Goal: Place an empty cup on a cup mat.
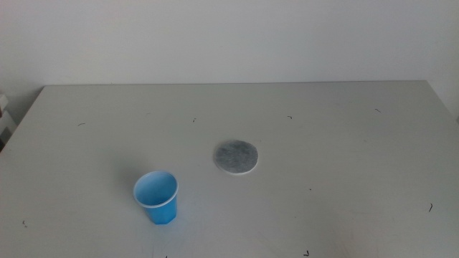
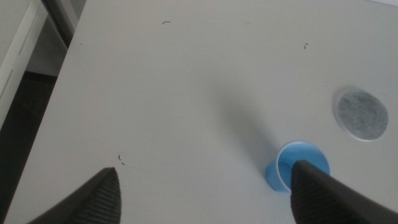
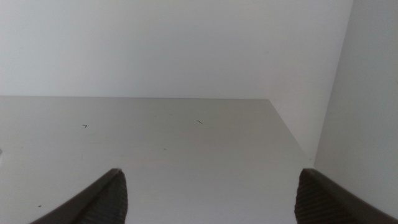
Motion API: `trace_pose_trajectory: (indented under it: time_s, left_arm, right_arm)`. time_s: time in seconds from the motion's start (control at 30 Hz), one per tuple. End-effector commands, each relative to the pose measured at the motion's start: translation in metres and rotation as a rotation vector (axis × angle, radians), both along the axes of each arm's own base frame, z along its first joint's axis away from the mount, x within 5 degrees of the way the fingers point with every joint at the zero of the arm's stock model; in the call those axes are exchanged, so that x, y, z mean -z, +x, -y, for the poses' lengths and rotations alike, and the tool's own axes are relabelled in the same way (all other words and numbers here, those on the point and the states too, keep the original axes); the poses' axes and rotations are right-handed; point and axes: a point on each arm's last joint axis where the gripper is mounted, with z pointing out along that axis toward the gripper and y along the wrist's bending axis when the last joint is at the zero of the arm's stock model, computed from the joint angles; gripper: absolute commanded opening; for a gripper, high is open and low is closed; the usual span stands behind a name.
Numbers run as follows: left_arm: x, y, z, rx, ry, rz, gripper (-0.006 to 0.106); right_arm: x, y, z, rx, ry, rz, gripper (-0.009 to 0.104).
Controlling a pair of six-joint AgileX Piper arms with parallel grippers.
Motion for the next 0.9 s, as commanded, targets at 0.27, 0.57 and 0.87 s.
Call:
trace_pose_trajectory:
  time_s: [0.27,0.57,0.87]
  left_arm:
    - [-0.003,0.016,0.004,0.079,0.024,-0.039,0.105]
    - [0.031,0.06,0.025,0.198,-0.042,-0.248,0.105]
    - [0.068,0.095,0.067,0.304,0.005,-0.356,0.105]
  right_arm:
    - [-0.012,-0.002,0.0,-0.002,-0.023,0.108,0.094]
    - [-0.012,-0.002,0.0,-0.002,-0.023,0.108,0.094]
    - [-0.012,-0.002,0.0,-0.002,-0.023,0.108,0.094]
